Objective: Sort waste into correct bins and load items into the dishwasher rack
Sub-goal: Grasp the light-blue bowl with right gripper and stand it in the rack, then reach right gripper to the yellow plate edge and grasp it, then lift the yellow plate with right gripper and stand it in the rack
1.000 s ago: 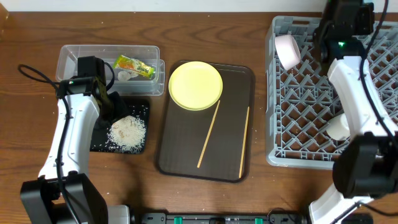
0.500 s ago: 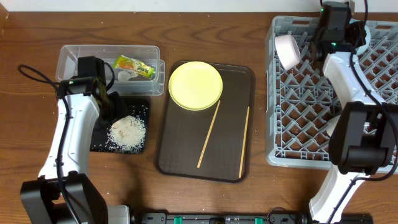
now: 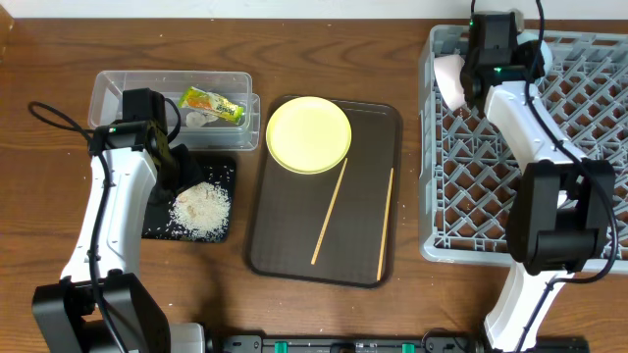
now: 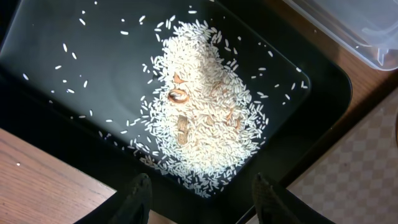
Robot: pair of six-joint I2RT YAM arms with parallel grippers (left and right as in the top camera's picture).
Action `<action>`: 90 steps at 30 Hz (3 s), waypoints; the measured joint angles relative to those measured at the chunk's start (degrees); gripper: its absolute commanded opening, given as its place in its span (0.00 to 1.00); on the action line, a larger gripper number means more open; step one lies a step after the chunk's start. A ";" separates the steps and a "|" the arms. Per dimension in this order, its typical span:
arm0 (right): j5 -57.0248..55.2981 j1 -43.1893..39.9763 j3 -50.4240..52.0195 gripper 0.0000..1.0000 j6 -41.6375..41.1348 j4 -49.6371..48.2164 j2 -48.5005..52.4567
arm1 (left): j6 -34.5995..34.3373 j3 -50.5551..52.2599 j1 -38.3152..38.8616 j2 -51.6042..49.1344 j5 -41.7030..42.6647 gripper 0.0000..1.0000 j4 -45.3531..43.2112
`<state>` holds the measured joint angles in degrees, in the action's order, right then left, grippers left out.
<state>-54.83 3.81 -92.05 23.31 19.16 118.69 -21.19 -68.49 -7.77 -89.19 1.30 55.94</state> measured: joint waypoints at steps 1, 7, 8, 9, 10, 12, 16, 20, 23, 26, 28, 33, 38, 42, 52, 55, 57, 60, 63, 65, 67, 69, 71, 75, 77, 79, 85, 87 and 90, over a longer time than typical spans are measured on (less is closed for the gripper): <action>0.00 0.00 -0.02 0.04 -1.42 1.33 0.00 | 0.00 0.00 0.00 0.00 -0.02 0.55 0.00; 1.92 0.02 -0.02 0.13 -10.97 10.60 0.00 | 0.00 0.00 0.00 0.00 -0.02 0.55 -0.02; 2.51 0.02 -0.02 0.17 -12.20 11.93 0.00 | -0.02 0.00 0.00 0.00 -0.02 0.55 0.00; 3.50 0.02 -0.02 0.24 -13.49 13.16 0.00 | 0.00 0.00 0.00 0.00 0.00 0.56 0.00; 4.42 0.02 -0.02 0.26 -14.71 14.32 0.00 | 0.00 0.00 0.00 0.00 -0.02 0.55 -0.02; 7.39 0.02 -0.02 0.32 -16.61 16.15 -0.04 | 0.00 0.00 0.00 0.00 0.00 0.55 -0.02; 14.84 0.02 0.07 0.50 -20.39 17.79 -1.38 | -0.02 0.00 0.00 0.00 0.00 0.55 0.00; 24.17 0.02 0.31 0.56 -22.29 17.51 -6.99 | 0.00 0.00 0.00 0.00 0.00 0.59 0.00; 33.53 0.02 0.28 0.58 -23.02 16.81 -13.25 | -0.02 0.00 0.00 0.00 -0.02 0.61 -0.02; 45.00 0.09 0.15 0.59 -24.39 16.22 -18.27 | -0.04 0.00 0.00 0.00 0.00 0.61 -0.02; 53.90 0.63 -0.09 0.59 -26.62 15.89 -20.06 | -0.02 0.00 0.00 0.00 -0.02 0.62 -0.02; 66.53 5.51 -0.15 0.61 -31.04 16.39 -18.62 | -0.04 0.00 0.00 0.00 -0.02 0.63 -0.02; 70.51 12.28 -0.15 0.57 -33.05 17.05 -13.86 | -0.02 0.00 0.00 0.00 0.00 0.63 0.00; 69.35 16.87 -0.13 0.53 -37.07 17.94 -8.83 | -0.02 0.00 0.00 0.00 0.00 0.63 0.00; 64.35 21.46 -0.11 0.45 -45.44 17.22 1.62 | -0.02 0.00 0.00 0.00 0.00 0.64 -0.02; 63.21 22.29 -0.11 0.42 -47.04 16.98 4.04 | -0.02 0.00 0.00 0.00 -0.02 0.64 -0.02; 62.51 22.82 -0.11 0.34 -48.06 16.94 5.75 | -0.02 0.00 0.00 0.00 0.00 0.64 0.00; 61.75 23.54 -0.13 0.12 -49.83 16.31 7.91 | -0.02 0.00 0.00 0.00 0.00 0.64 0.00; 61.09 23.74 -0.15 0.02 -50.84 15.43 8.02 | -0.04 0.00 0.00 0.00 0.00 0.64 0.00; 60.76 23.67 -0.15 0.01 -51.49 14.29 8.02 | -0.02 0.00 0.00 0.00 0.00 0.64 0.00; 60.46 23.43 -0.22 0.01 -51.60 13.81 8.02 | -0.02 0.00 0.00 0.00 0.00 0.64 0.00; 60.26 23.12 -0.28 0.01 -51.60 13.79 7.98 | -0.02 0.00 0.00 0.00 0.00 0.64 0.00; 59.60 22.77 -0.28 0.01 -51.58 14.01 7.50 | -0.02 0.00 0.00 0.00 0.00 0.64 0.00; 56.72 20.55 -0.26 0.01 -50.27 15.15 3.45 | -0.02 0.00 0.00 0.00 0.00 0.64 0.00; 54.82 19.02 -0.26 0.01 -48.89 16.37 -0.24 | -0.02 0.00 0.00 0.00 0.00 0.64 0.02; 51.93 17.22 -0.28 0.01 -46.73 18.10 -6.03 | -0.04 0.00 0.00 0.00 0.00 0.64 0.00; 40.76 13.14 -1.27 0.01 -39.21 24.70 -22.58 | -0.02 0.00 0.00 0.00 0.00 0.64 0.00; 37.20 11.69 -1.40 0.01 -36.76 26.05 -25.94 | -0.02 0.00 0.00 0.00 0.00 0.64 0.00; 29.35 8.92 -1.44 0.01 -31.80 27.47 -29.64 | -0.04 0.00 0.00 0.00 0.00 0.64 0.00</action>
<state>-25.47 12.73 -93.49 -8.49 46.63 89.06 -21.23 -68.49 -7.77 -89.19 1.30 55.94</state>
